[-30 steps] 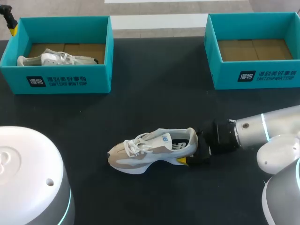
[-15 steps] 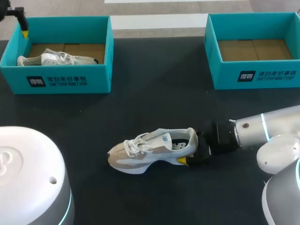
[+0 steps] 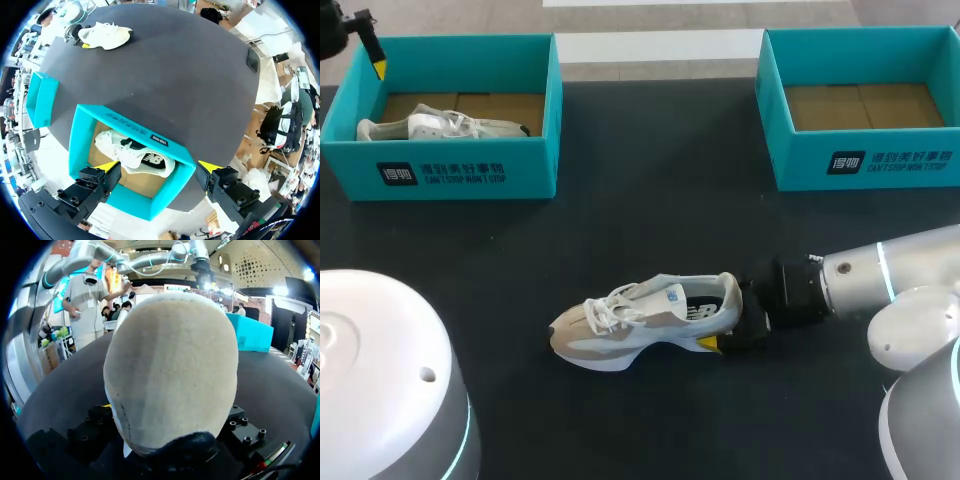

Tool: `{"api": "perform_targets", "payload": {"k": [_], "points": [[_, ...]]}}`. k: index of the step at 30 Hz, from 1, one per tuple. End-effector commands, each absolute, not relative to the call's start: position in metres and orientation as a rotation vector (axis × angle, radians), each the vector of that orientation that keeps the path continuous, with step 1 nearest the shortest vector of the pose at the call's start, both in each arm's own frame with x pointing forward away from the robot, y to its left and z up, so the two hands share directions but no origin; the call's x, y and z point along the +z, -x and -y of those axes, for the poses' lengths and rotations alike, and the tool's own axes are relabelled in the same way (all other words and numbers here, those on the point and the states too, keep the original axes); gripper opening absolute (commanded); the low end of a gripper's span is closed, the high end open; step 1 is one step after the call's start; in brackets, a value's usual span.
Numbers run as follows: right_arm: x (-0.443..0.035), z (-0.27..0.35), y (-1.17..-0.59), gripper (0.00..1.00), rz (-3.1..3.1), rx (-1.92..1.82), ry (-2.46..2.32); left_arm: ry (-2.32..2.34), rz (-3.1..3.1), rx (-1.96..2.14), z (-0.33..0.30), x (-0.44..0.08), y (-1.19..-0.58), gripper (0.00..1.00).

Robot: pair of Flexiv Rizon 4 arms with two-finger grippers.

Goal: Take the shoe out of the shoebox, open the shoe tongue, remove and reinsert the insole, then place the shoe into the shoebox

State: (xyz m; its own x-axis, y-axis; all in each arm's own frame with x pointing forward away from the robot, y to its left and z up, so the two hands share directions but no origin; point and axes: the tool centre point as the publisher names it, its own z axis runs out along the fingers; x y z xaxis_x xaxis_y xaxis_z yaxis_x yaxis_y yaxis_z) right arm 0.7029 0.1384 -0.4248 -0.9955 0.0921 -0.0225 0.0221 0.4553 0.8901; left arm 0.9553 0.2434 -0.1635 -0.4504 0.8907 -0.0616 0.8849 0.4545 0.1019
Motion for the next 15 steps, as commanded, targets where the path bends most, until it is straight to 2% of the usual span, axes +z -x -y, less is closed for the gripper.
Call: {"api": "perform_targets", "payload": {"k": [1,4,15], "points": [[-0.429,-0.142,-0.705,0.0,-2.623,1.596,-0.106,-1.487,-2.661,0.179,-0.226,-0.162,-0.949,1.0],[-0.429,-0.142,-0.705,0.0,-2.623,1.596,-0.106,-1.212,-2.793,0.292,-0.199,-0.163,-0.934,1.0],[-0.429,-0.142,-0.705,0.0,-2.623,1.596,-0.106,-0.58,-3.0,0.148,-0.125,-0.165,-0.9,1.0]]}}
